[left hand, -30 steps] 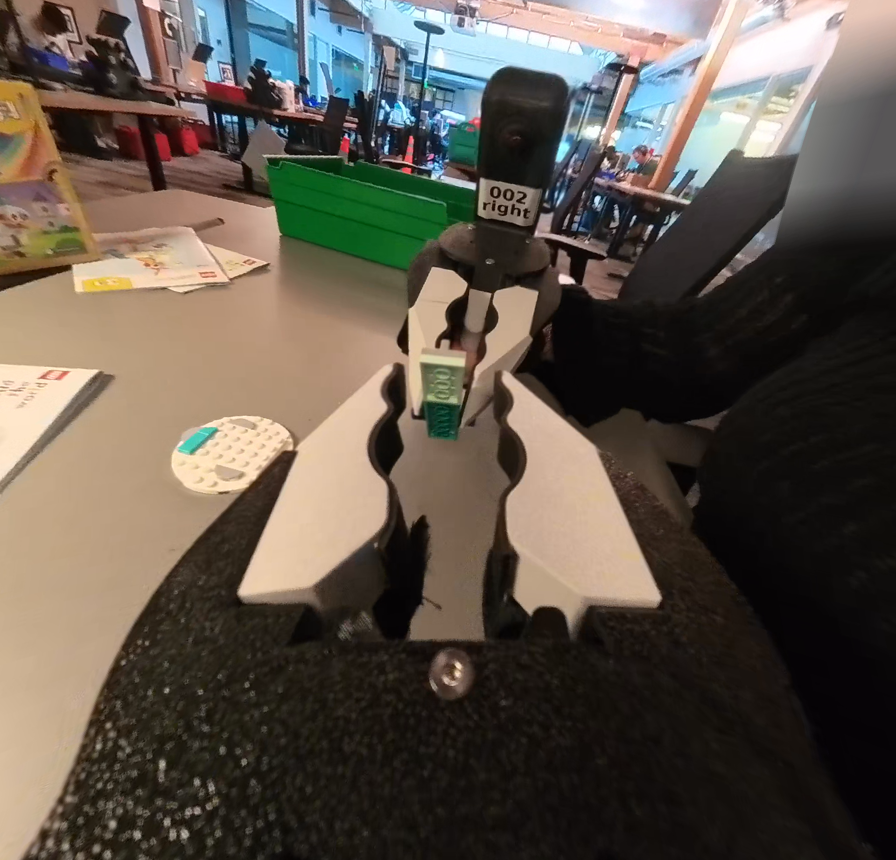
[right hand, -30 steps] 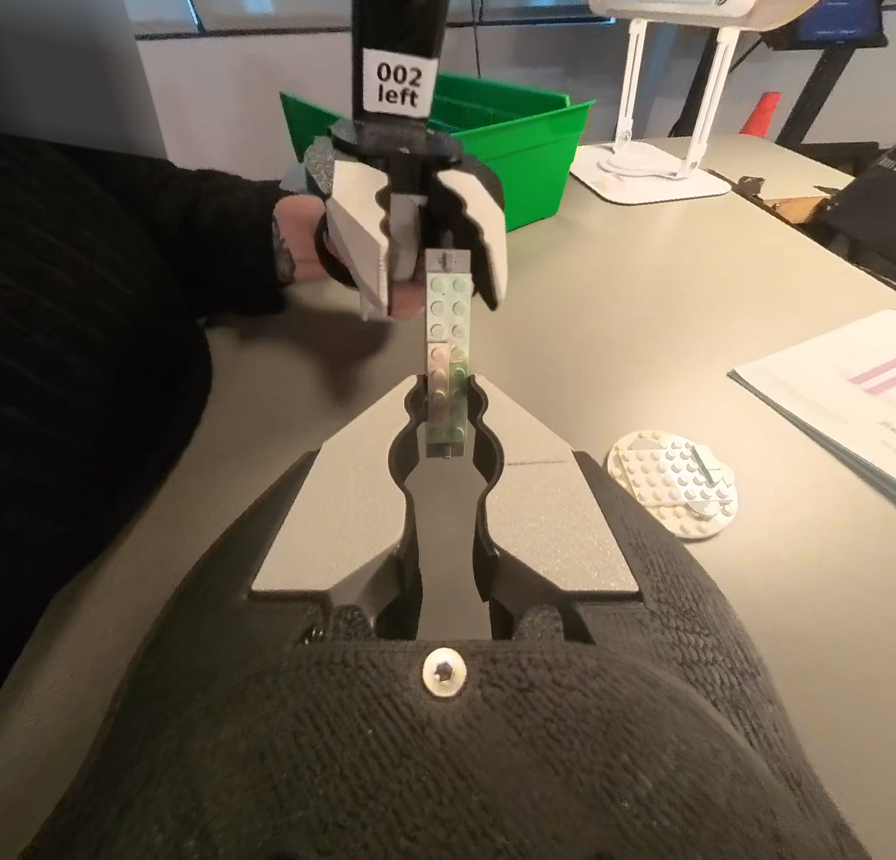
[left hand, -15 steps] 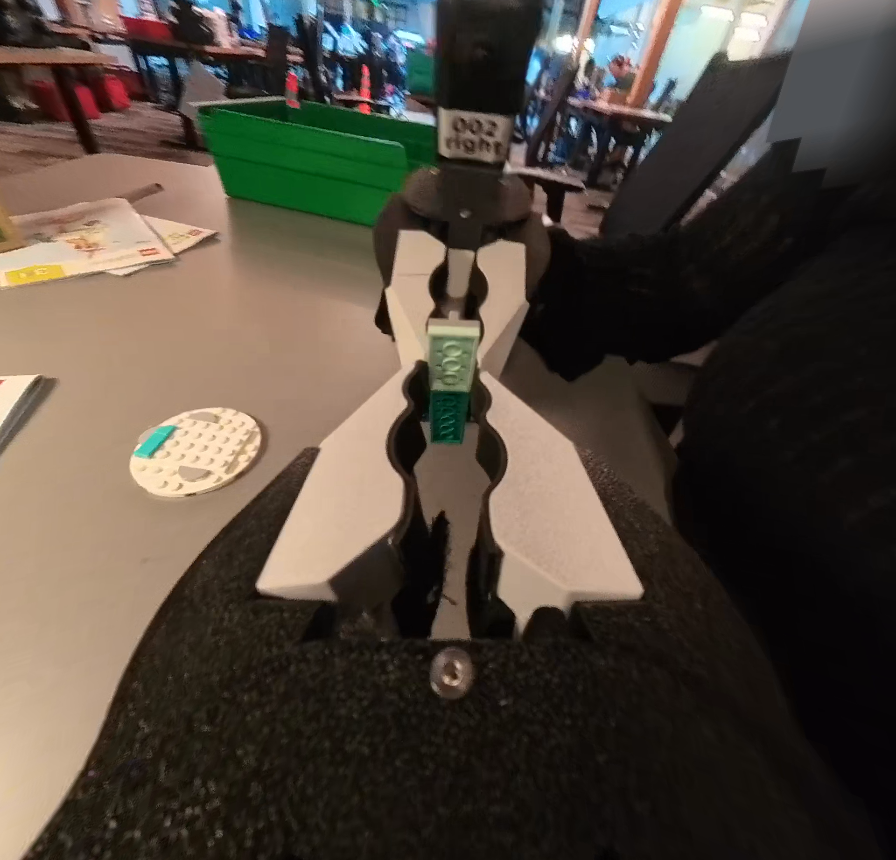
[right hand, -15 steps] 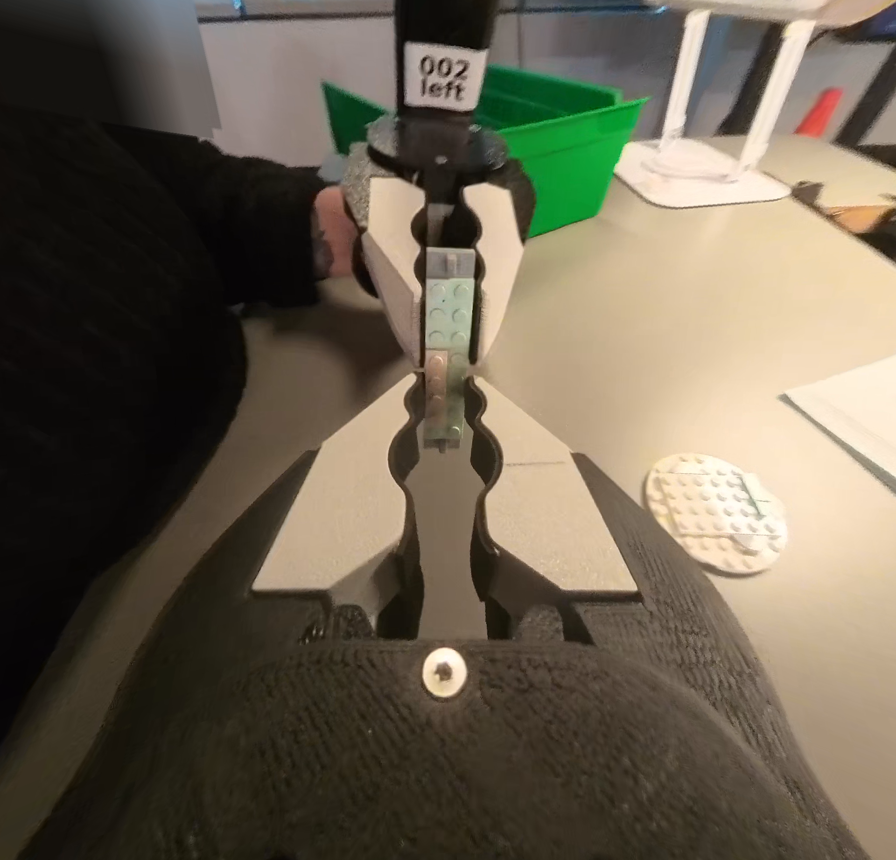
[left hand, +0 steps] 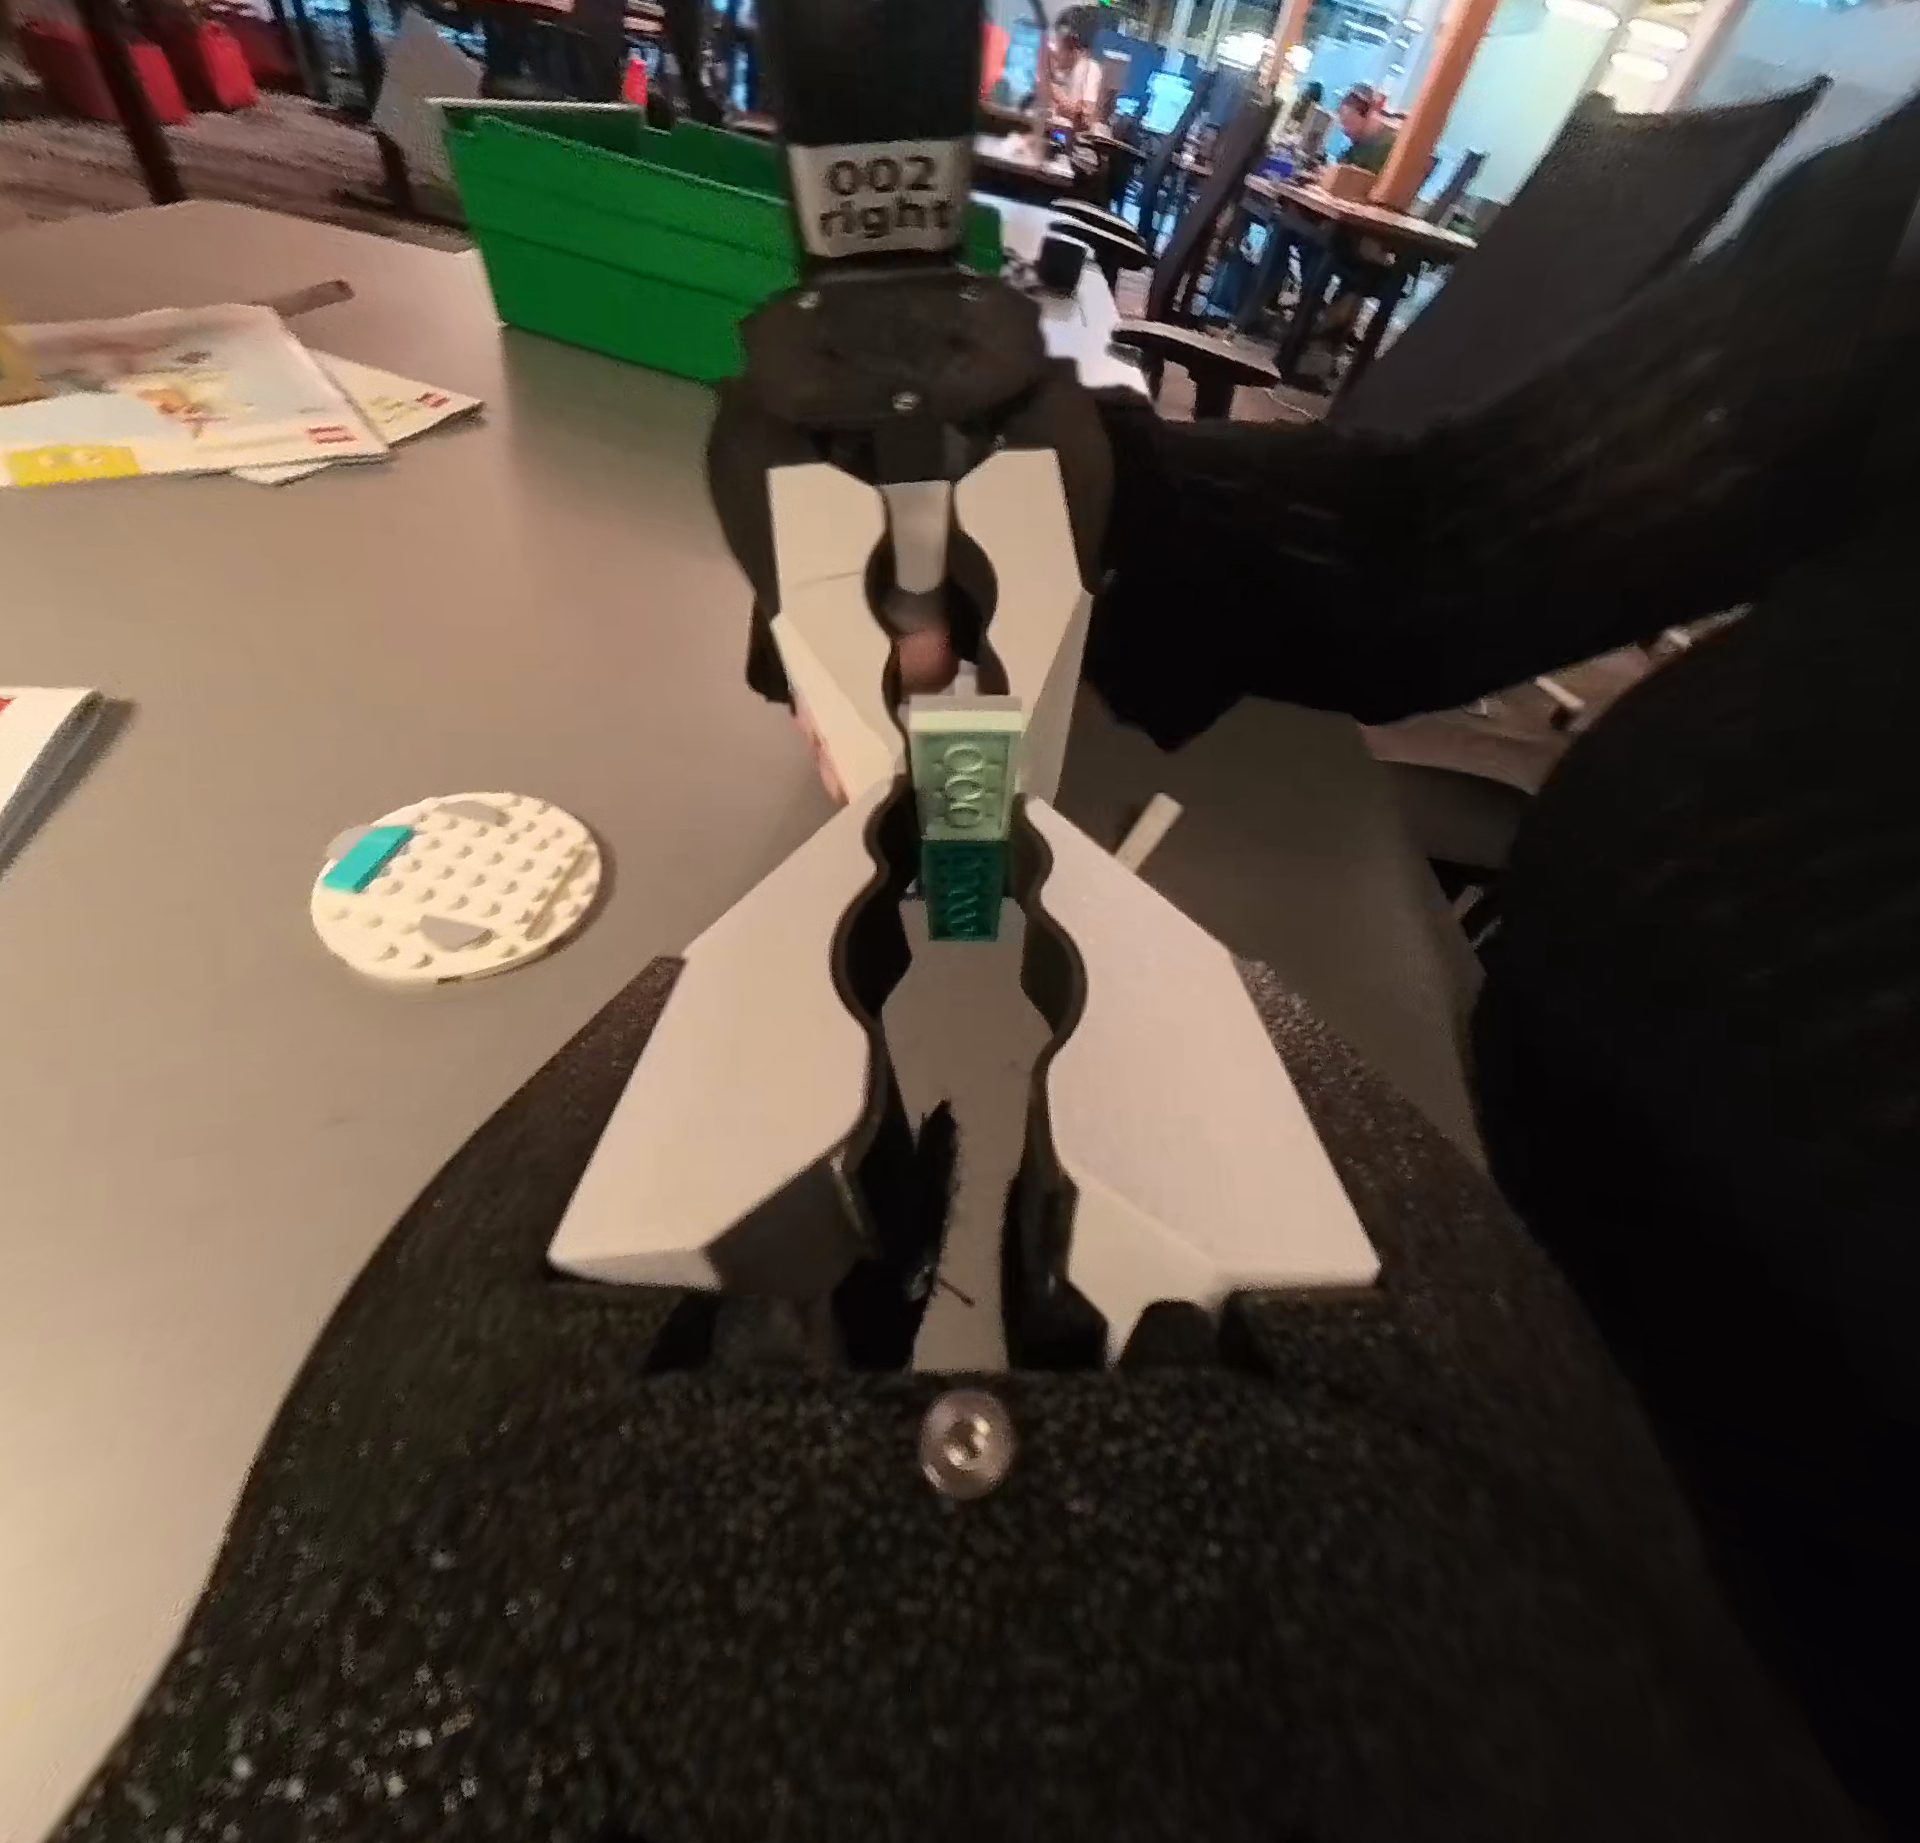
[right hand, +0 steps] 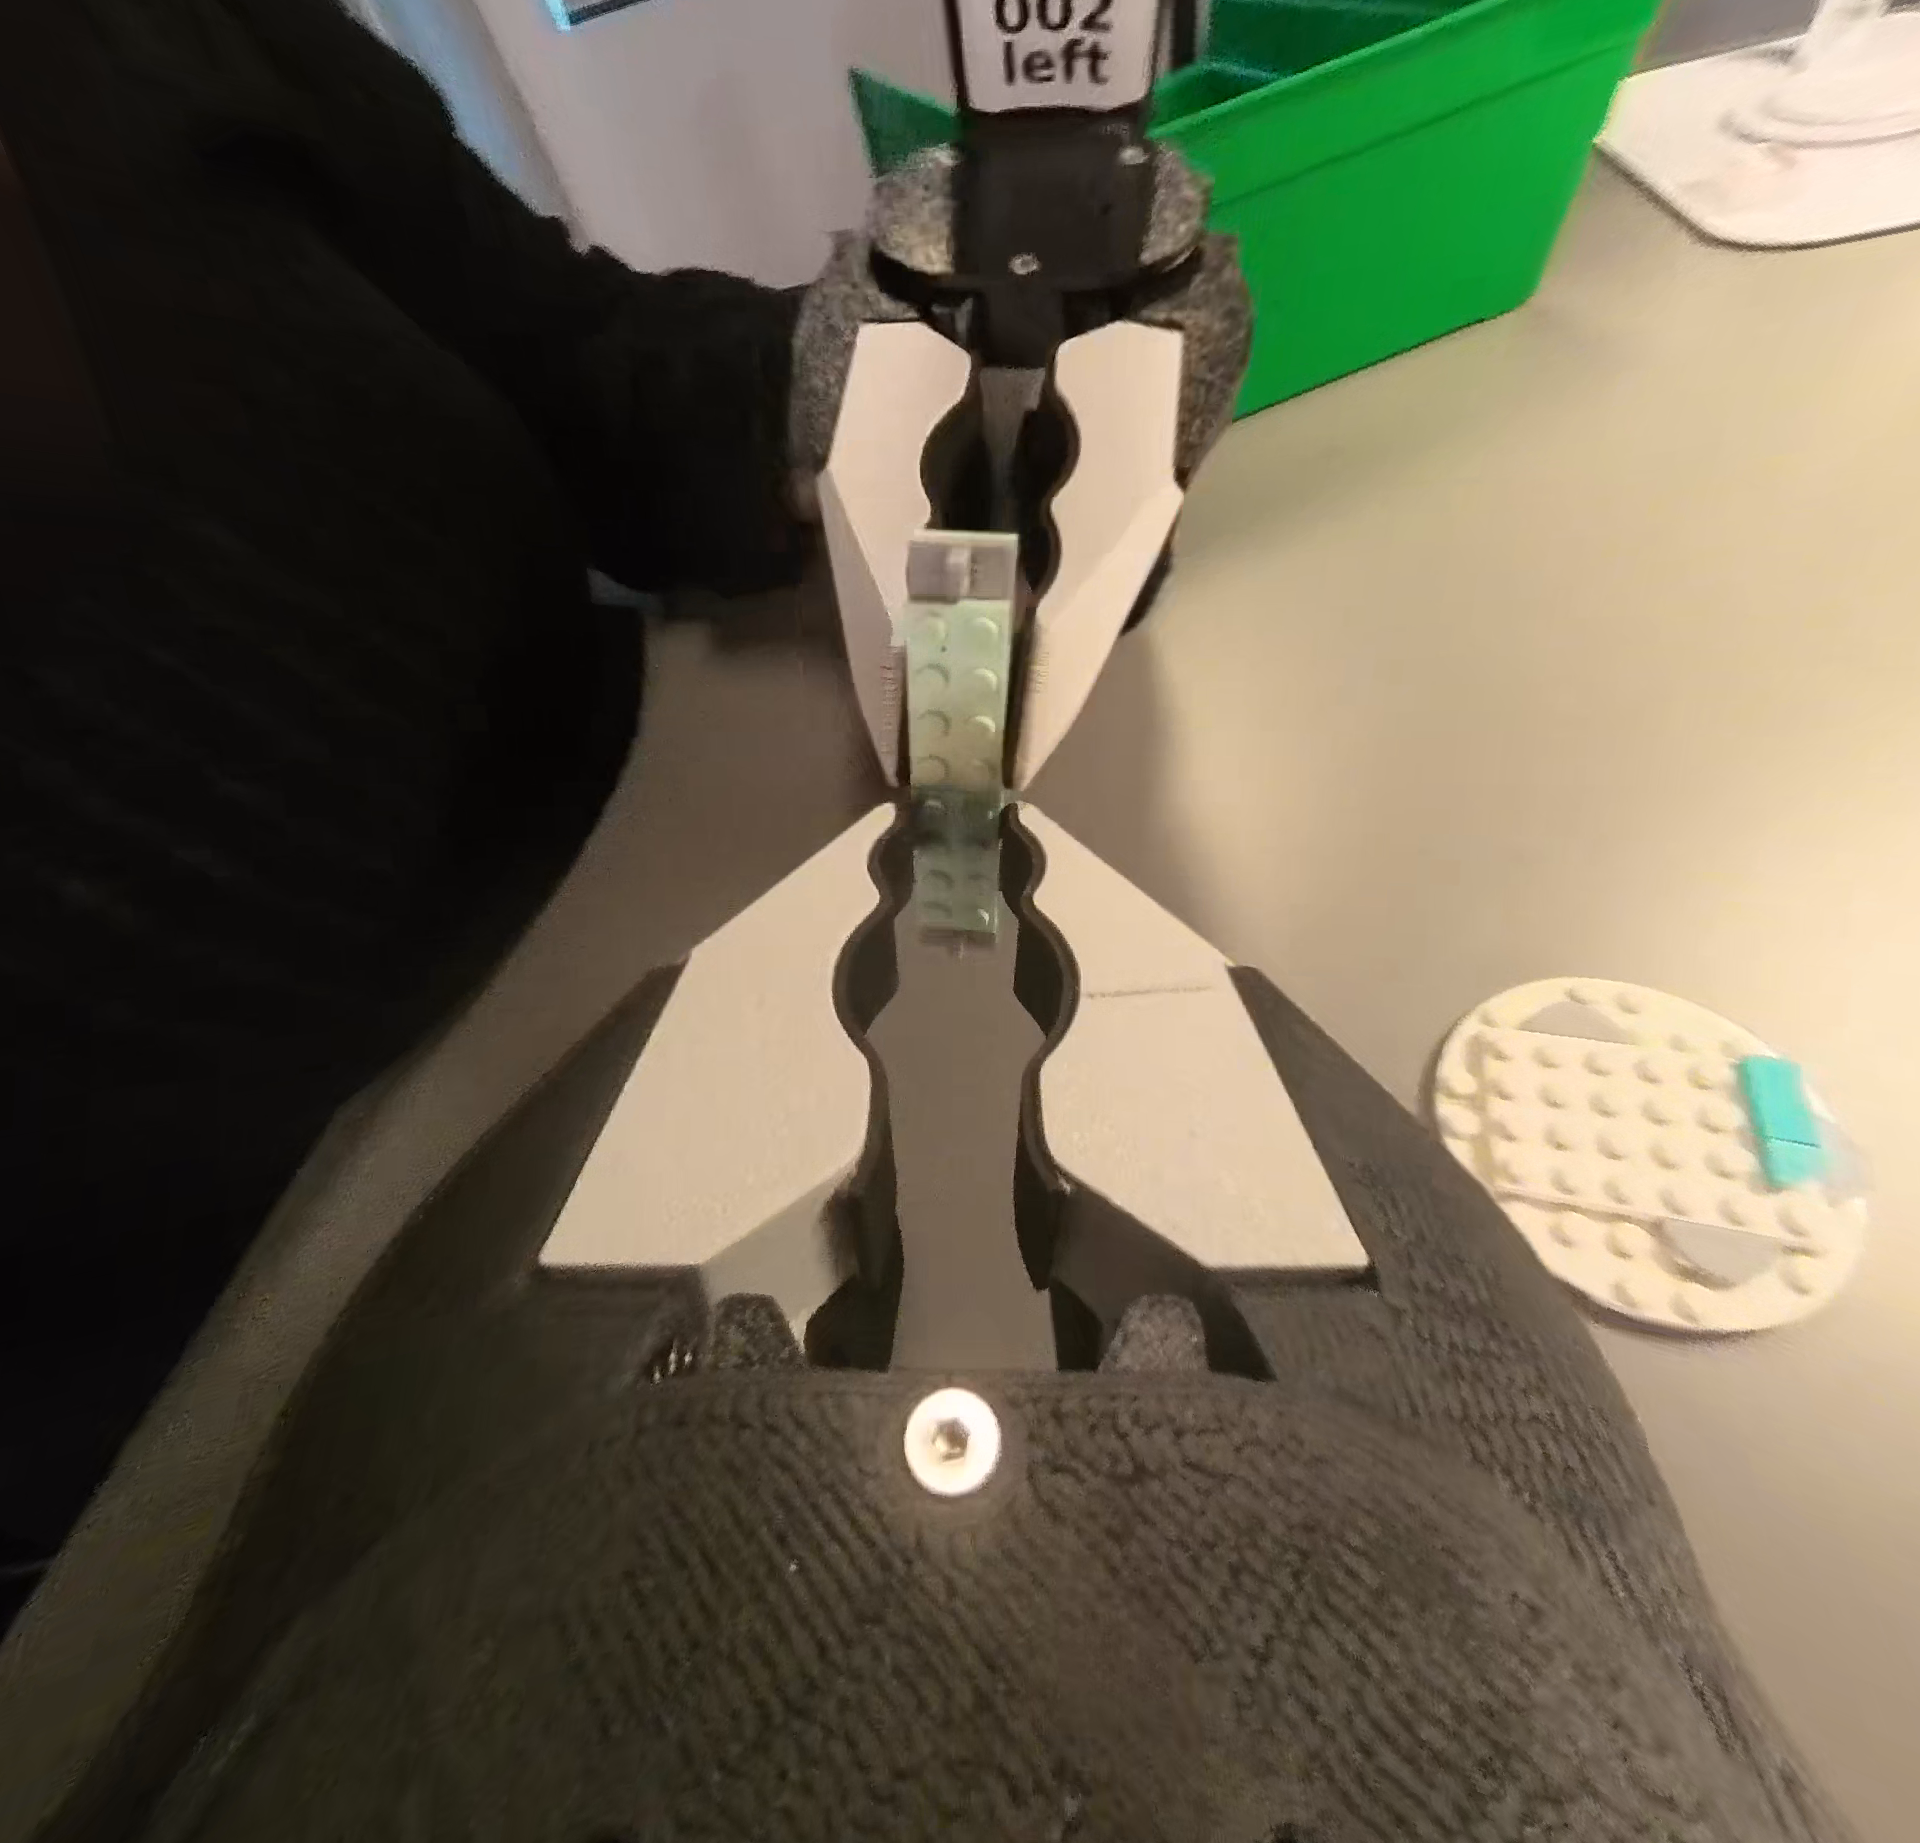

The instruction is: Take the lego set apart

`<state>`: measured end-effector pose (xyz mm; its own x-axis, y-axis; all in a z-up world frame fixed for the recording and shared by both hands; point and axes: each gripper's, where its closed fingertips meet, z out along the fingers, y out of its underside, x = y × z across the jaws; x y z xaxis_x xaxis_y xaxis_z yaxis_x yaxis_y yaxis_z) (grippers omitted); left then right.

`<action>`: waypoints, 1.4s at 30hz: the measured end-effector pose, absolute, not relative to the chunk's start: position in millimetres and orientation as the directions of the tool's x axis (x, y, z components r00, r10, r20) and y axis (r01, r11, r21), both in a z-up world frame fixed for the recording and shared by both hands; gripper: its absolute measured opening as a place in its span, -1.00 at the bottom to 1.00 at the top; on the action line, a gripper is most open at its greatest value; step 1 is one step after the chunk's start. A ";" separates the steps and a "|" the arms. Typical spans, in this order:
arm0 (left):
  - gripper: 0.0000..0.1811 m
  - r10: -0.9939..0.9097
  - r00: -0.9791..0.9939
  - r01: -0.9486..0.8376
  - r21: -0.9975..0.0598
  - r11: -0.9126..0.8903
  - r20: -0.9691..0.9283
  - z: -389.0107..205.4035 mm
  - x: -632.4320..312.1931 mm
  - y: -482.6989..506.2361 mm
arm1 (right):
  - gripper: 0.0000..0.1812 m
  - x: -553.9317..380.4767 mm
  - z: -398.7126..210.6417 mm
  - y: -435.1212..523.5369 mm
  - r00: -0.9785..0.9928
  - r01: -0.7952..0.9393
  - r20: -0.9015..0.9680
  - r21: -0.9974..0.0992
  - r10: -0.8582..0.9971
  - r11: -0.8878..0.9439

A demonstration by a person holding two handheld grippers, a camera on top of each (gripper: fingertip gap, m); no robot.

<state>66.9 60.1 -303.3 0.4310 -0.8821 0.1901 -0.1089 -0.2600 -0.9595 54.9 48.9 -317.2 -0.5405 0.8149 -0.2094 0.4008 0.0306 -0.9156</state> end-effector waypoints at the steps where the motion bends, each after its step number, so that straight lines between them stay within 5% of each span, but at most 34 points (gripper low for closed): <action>1: -0.83 -0.868 0.453 -0.101 -0.956 -0.275 0.202 -304.6 64.1 64.2 | -0.81 54.0 -318.0 52.4 -0.520 0.400 -0.195 -0.916 0.831 0.035; 3: -0.84 -0.847 0.486 -0.085 -0.952 -0.293 0.217 -306.2 59.0 70.0 | -0.70 54.2 -319.2 58.3 -0.478 0.403 -0.177 -0.914 0.860 0.036; 22: -0.83 -0.808 0.439 0.120 -0.917 -0.382 0.394 -289.7 52.5 72.5 | -0.69 46.6 -307.0 60.7 -0.387 0.348 -0.254 -0.931 0.887 -0.115; 42: -0.83 -0.839 0.371 0.088 -0.915 -0.394 0.397 -287.7 61.5 59.8 | -0.84 47.6 -299.1 49.7 -0.462 0.304 -0.277 -0.942 0.843 -0.143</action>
